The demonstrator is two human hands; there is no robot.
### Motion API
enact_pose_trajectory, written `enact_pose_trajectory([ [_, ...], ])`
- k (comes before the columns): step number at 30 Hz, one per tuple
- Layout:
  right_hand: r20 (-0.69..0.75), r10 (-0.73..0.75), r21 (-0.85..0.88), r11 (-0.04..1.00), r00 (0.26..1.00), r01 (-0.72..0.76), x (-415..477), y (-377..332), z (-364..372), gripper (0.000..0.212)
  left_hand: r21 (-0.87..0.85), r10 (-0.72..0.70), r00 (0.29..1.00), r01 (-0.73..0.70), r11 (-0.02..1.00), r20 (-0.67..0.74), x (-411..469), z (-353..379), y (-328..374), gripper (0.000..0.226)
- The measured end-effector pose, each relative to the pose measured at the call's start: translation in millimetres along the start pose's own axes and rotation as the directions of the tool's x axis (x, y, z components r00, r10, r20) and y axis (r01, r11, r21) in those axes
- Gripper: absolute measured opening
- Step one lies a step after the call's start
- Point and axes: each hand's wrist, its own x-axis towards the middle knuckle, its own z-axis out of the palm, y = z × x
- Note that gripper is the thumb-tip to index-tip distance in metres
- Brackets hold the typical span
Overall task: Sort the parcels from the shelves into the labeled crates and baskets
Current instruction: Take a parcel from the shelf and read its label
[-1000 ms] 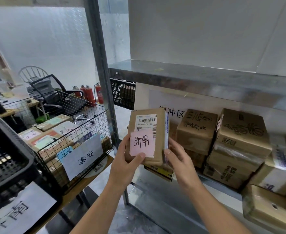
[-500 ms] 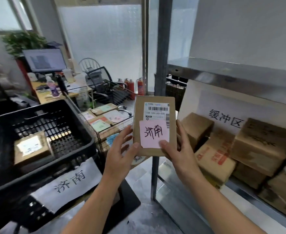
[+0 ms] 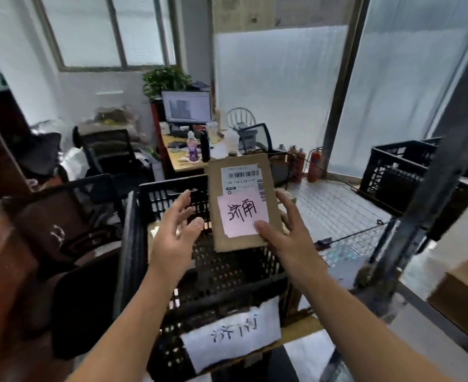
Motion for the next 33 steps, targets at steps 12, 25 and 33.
enact_pose_trajectory([
  [12,-0.039,0.315,-0.278,0.908,0.948,-0.313,112,91,77,0.068,0.677,-0.129,0.978,-0.016,0.736,0.162,66,-104,-86,0.059],
  [25,0.109,0.538,-0.675,0.658,0.836,-0.335,207,128,86,0.062,0.812,-0.222,0.948,-0.058,0.580,0.226,116,-113,-127,0.063],
  [33,0.320,0.602,-0.852,0.521,0.731,-0.056,271,88,103,0.057,0.818,-0.282,0.928,-0.040,0.573,0.243,153,-98,-140,0.058],
])
